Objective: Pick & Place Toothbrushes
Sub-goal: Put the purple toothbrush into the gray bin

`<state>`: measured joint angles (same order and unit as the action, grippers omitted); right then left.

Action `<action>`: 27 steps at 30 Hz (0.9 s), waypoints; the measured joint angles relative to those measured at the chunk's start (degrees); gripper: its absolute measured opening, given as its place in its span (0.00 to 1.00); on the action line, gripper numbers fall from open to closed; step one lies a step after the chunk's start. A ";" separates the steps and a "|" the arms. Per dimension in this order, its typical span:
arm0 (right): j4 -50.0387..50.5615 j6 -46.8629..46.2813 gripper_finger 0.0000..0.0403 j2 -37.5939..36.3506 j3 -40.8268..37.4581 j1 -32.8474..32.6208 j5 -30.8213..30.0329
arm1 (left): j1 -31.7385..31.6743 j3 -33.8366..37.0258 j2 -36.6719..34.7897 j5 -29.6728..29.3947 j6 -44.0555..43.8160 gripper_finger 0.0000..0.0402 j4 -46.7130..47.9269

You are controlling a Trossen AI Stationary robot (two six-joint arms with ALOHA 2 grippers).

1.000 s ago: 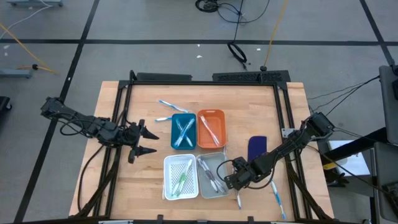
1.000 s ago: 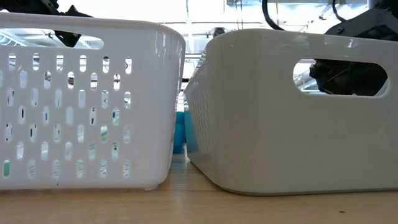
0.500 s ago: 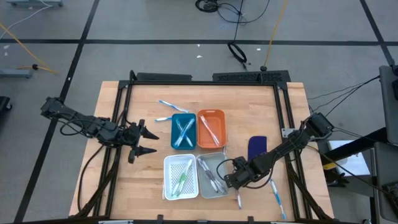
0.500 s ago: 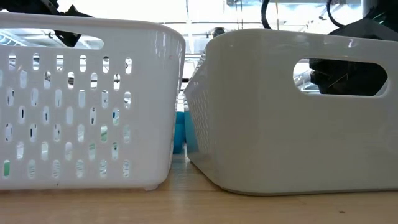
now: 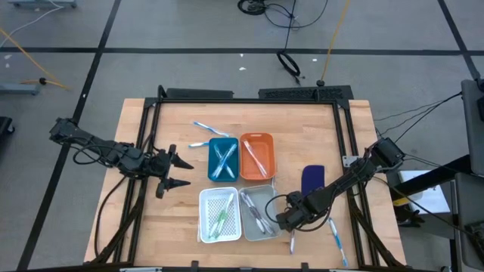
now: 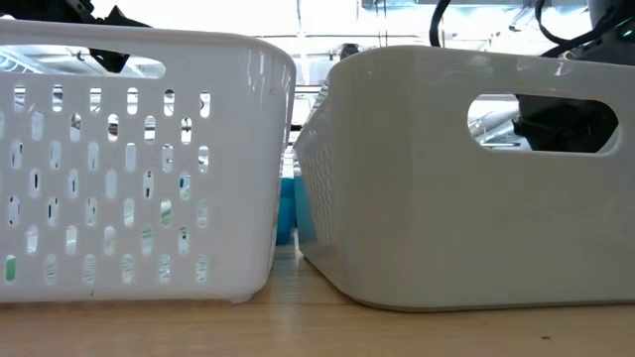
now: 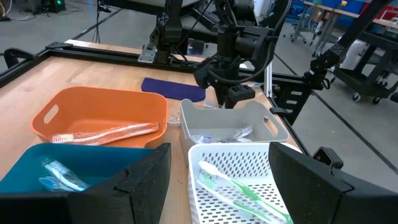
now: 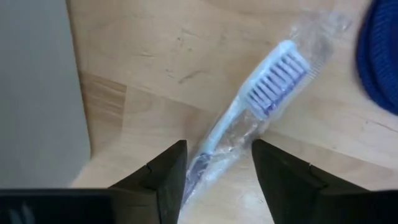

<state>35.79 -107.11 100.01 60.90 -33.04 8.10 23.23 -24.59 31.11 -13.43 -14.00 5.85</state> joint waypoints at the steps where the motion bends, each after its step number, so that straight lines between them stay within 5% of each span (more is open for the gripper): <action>1: -0.08 0.02 0.43 0.00 0.00 0.00 -0.24 | -0.01 -0.01 0.00 0.00 -0.02 0.67 0.00; 16: -1.28 -1.77 0.27 1.22 0.31 -0.44 -0.37 | 0.00 -0.01 0.00 0.02 -0.06 0.67 0.00; 27: 0.88 -1.77 0.03 1.29 0.31 -0.35 -2.82 | -0.01 0.00 0.00 0.02 -0.22 0.67 0.00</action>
<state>36.67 -108.88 101.30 61.21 -33.39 5.28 23.22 -24.59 31.11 -13.41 -14.22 5.85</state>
